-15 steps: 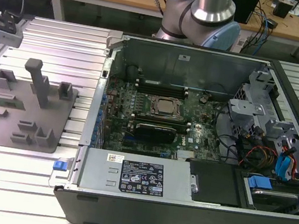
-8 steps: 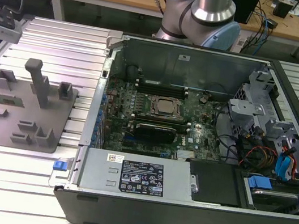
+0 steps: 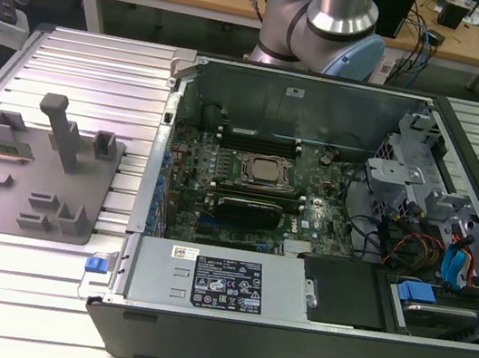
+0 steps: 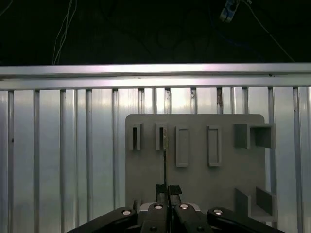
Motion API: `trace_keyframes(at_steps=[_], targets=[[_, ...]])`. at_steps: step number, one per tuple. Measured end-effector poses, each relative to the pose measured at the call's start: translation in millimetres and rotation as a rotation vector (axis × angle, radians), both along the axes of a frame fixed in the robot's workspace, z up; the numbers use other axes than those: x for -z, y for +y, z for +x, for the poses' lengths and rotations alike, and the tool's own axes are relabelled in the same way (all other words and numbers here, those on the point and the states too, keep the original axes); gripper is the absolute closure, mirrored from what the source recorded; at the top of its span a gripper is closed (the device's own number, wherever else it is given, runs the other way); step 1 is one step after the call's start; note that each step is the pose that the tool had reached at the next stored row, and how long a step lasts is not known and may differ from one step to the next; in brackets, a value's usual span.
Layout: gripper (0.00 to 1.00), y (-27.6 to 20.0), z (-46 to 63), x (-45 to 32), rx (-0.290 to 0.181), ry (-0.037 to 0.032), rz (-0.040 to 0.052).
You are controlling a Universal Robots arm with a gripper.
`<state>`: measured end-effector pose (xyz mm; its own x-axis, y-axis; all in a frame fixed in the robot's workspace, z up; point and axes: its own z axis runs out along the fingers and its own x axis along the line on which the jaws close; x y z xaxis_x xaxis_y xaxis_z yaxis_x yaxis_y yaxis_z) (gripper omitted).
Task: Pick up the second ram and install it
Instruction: 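Pick up the second ram and move it above second insertion slot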
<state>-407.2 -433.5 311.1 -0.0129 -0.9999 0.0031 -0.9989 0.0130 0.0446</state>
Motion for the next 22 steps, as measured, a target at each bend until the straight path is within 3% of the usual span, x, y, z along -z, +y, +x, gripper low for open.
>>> trace_keyframes(at_steps=[11, 14, 18, 22], targets=[[0.91, 0.1, 0.0, -27.6, 0.0, -0.0002, -0.0001], [0.91, 0.4, 0.0, -38.6, 0.0, -0.0003, 0.0], [0.91, 1.6, 0.0, -60.6, 0.0, -0.0004, 0.0], [0.91, 1.7, 0.1, -68.6, 0.0, -0.0004, 0.0]])
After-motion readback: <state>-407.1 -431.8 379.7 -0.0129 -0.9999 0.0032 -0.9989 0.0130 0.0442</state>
